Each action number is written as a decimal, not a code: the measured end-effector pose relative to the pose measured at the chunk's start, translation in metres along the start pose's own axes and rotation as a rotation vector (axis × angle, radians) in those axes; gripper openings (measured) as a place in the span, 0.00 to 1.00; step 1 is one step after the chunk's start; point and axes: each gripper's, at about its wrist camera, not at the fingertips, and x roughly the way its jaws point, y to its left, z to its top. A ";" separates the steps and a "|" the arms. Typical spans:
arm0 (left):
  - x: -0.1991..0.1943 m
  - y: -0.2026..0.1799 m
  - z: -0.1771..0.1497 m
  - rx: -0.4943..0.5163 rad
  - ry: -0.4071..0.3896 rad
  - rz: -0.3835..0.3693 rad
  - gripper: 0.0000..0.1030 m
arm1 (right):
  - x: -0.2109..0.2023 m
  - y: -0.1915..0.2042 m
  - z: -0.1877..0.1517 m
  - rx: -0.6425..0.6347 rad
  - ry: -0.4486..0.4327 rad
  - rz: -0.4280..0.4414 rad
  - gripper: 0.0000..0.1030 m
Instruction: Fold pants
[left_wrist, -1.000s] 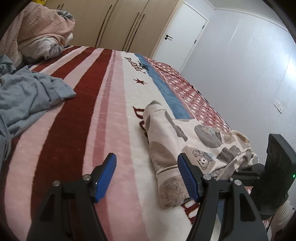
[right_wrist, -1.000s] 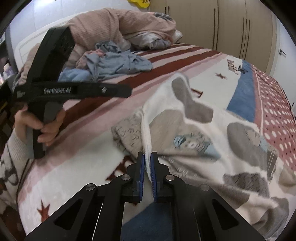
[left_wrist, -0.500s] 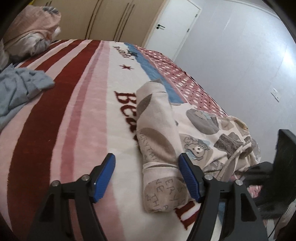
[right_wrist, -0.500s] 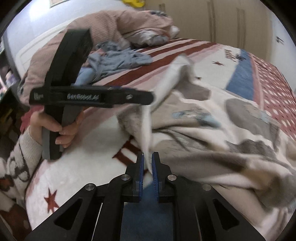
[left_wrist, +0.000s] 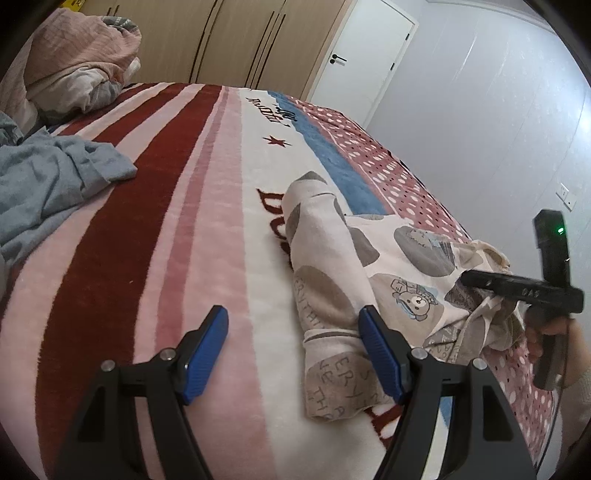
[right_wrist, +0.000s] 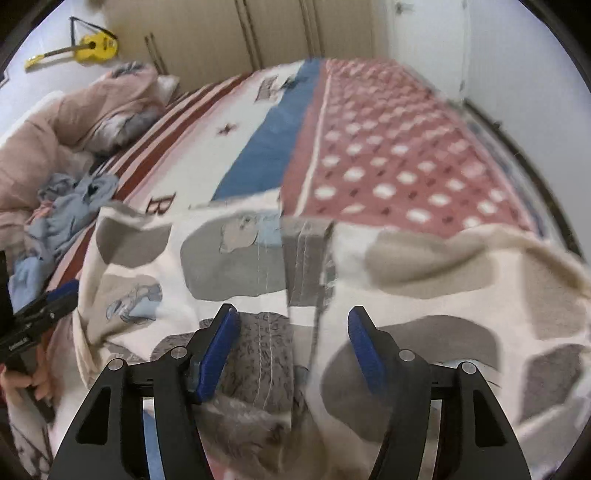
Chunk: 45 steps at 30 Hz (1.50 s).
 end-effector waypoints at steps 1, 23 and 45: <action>0.000 0.000 0.001 -0.001 0.000 0.000 0.67 | 0.004 0.002 -0.001 -0.021 0.011 0.020 0.56; 0.001 -0.006 0.000 0.032 0.007 -0.012 0.67 | -0.033 0.017 -0.037 -0.056 -0.031 -0.067 0.19; -0.019 -0.009 0.002 0.052 -0.099 0.008 0.71 | 0.014 0.010 0.009 -0.050 -0.045 -0.040 0.03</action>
